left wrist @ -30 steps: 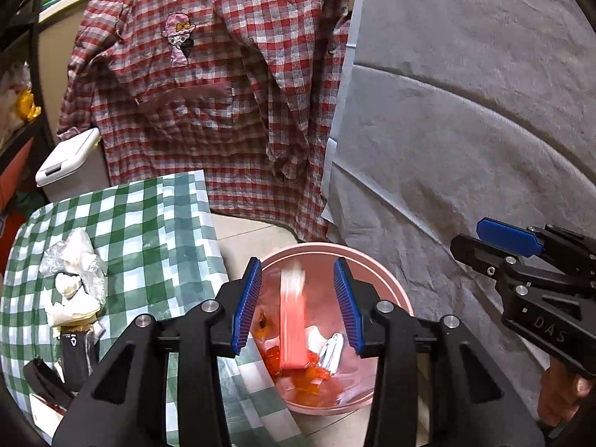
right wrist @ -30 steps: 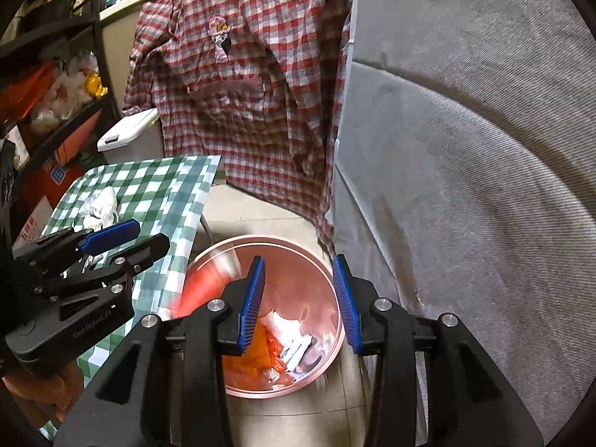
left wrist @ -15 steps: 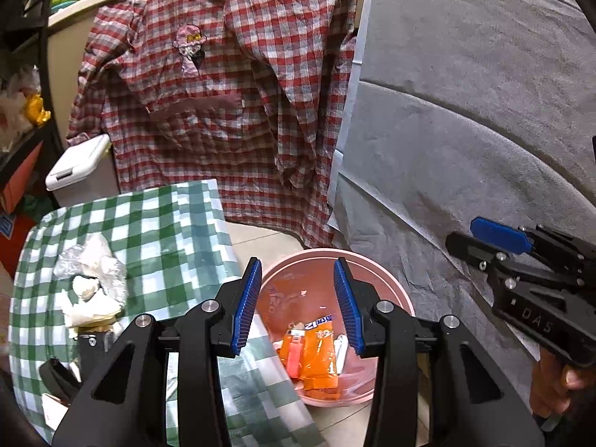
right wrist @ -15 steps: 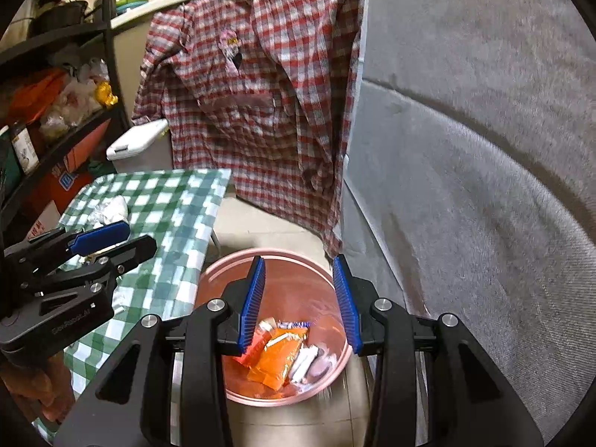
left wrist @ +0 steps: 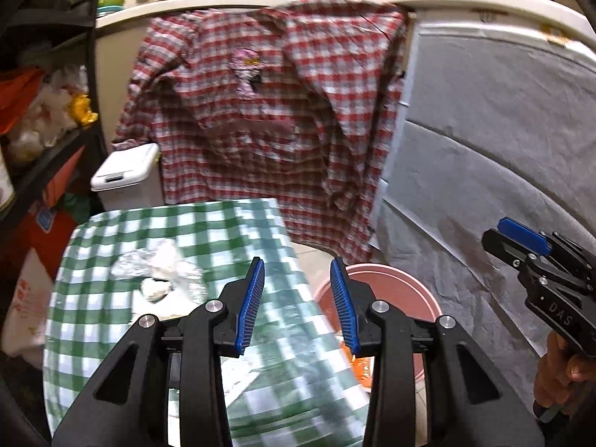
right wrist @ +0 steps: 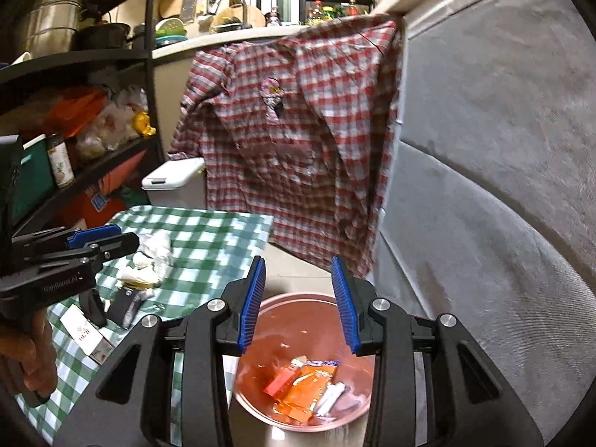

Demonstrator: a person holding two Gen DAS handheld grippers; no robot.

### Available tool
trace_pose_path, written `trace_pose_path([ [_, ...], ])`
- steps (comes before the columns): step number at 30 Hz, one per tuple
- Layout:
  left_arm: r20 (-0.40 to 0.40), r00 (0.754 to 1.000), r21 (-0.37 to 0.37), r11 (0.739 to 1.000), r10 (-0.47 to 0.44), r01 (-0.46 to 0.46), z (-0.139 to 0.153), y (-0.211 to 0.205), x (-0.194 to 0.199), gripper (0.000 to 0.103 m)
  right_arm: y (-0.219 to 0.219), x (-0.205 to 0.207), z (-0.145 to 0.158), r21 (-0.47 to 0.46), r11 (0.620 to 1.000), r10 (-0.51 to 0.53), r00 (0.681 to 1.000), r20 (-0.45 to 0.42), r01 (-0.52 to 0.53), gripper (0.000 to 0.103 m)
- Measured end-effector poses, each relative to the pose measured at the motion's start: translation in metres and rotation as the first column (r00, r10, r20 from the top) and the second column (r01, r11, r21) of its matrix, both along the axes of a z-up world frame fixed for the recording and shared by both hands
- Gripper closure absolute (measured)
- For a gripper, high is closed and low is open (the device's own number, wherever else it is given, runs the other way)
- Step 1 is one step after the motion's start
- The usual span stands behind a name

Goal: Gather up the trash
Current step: 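Grasp the black item with the left tool while the right tool approaches the white tissue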

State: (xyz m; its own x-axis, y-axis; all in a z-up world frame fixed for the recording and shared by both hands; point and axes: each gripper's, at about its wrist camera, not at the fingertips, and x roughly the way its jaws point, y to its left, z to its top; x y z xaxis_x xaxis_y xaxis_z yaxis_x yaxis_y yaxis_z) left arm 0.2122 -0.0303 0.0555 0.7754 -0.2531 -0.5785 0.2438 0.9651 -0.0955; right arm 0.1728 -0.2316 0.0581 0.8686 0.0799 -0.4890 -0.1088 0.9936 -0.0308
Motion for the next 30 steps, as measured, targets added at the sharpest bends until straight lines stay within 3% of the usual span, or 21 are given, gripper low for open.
trace_pose_path([
  [10,0.017,0.982,-0.006,0.982,0.188,-0.188,0.004,0.073,-0.004,0.068,0.044,-0.003,0.002,0.039,0.997,0.058,0.997,0.057,-0.06,0.084],
  [15,0.035,0.969,0.016,0.969,0.245,-0.245,-0.002,0.101,-0.003,0.068,0.067,0.005,-0.004,0.046,0.996,0.073,0.995,0.064,-0.076,0.086],
  [26,-0.016,0.981,0.014,0.981,0.194,-0.194,-0.035,0.16,0.002,0.068,0.11,0.028,-0.02,0.058,0.992,0.109,0.993,0.047,-0.112,0.088],
  [30,-0.089,0.985,-0.021,0.989,0.145,-0.147,-0.058,0.184,0.008,0.068,0.121,0.037,-0.026,0.061,0.989,0.134,0.99,0.031,-0.136,0.088],
])
